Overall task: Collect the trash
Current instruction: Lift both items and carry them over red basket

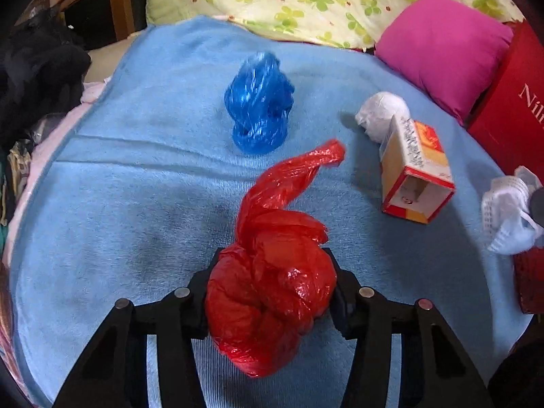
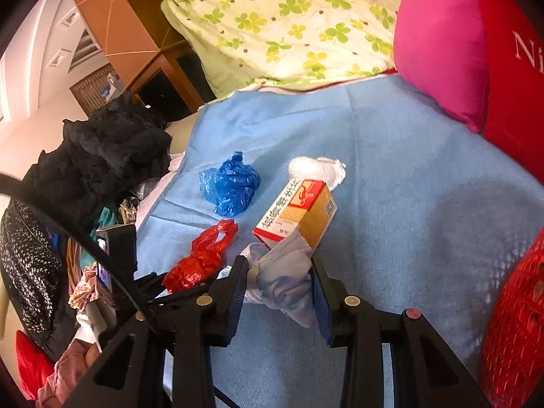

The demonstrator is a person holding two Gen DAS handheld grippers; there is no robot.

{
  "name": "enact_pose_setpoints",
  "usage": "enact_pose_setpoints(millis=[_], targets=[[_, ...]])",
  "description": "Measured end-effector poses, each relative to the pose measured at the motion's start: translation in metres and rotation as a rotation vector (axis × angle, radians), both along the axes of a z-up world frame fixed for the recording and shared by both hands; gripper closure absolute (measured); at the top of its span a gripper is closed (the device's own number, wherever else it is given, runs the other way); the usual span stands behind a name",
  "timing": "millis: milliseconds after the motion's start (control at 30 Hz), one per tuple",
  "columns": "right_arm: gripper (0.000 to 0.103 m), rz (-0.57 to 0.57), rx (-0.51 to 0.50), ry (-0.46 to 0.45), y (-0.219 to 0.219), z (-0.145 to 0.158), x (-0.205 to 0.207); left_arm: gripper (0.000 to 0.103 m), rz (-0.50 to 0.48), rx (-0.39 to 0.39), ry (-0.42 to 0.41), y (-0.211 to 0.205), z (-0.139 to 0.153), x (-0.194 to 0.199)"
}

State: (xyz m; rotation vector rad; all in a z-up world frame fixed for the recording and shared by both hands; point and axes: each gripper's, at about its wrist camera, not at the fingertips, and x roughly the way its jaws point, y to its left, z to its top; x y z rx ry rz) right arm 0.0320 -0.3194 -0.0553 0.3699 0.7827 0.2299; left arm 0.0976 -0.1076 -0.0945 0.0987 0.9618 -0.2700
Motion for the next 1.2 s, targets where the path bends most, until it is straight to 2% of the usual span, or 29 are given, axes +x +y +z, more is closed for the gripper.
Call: enact_pose_setpoints(millis=[233,467,567,667,967,1200], targets=[[0.064,-0.002,-0.01,-0.081,0.001,0.015,-0.01,0.049,-0.003,0.037,-0.133,-0.008,0.058,-0.034],[0.064,-0.021,-0.031,-0.246,-0.005,0.044,-0.036,0.048,-0.019,0.089,-0.286,-0.022,0.112,-0.079],[0.064,-0.03,-0.034,-0.311,-0.009,0.056,-0.048,0.048,-0.033,0.126,-0.34,-0.031,0.127,-0.098],[0.064,-0.04,-0.03,-0.353,-0.015,0.067,-0.057,0.048,-0.049,0.13,-0.378,-0.038,0.143,-0.109],[0.064,-0.077,-0.014,-0.437,-0.034,0.089,-0.078,0.048,-0.105,0.156,-0.494,-0.067,0.183,-0.139],[0.064,-0.13,0.0,-0.49,-0.059,0.1,-0.096,0.048,-0.149,0.17,-0.552,-0.09,0.199,-0.155]])
